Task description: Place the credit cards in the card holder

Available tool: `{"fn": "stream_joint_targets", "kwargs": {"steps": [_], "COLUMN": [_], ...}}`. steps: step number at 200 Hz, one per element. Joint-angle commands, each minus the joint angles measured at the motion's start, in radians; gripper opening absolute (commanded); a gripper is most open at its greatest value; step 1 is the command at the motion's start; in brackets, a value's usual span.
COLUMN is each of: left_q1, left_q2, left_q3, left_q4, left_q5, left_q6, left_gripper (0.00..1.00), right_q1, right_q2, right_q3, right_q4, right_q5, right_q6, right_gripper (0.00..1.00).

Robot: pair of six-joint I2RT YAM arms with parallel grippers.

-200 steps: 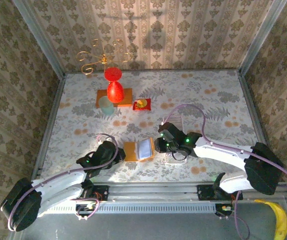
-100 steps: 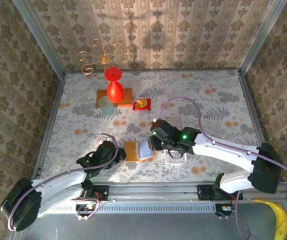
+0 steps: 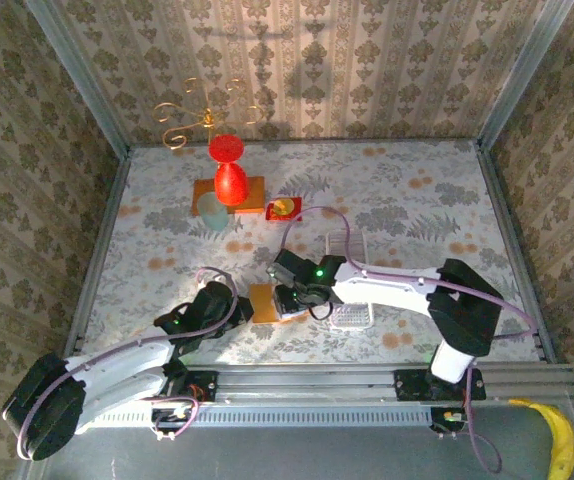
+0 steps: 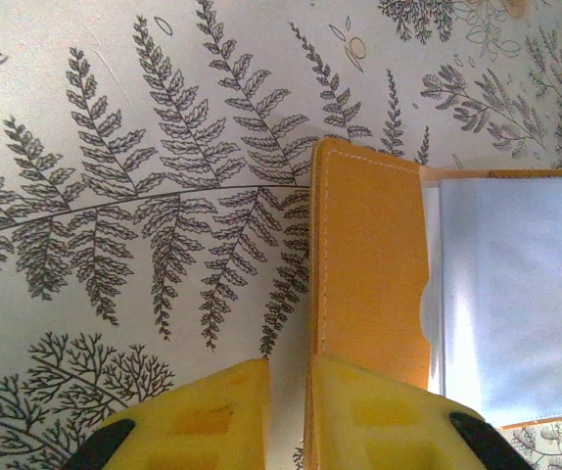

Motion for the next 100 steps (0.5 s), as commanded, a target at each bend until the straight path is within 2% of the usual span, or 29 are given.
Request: {"fn": "stream_joint_targets", "kwargs": {"steps": [1,52,83,100], "left_q1": [0.001,-0.001,-0.007,-0.013], "left_q2": [0.007,0.010,0.030,0.048], "left_q3": [0.014,0.023,0.022,0.025], "left_q4": [0.013,0.016,0.041,0.056], "left_q5": [0.017,0.028,0.032,0.033], "left_q6": [0.018,0.020,0.014,0.011], "left_gripper": [0.19,0.16,0.15,0.15], "right_q1": [0.004,0.005,0.008,0.002], "right_q2": [0.038,0.103,0.148,0.147], "right_q3": [0.016,-0.001,-0.004,-0.028], "right_q4": [-0.059,-0.086,-0.075,0.001], "right_q5": [0.048,0.099,0.084,0.022], "right_q6": [0.013,0.039,0.053,0.071], "right_gripper": [0.41,0.45,0.46,0.50]}}
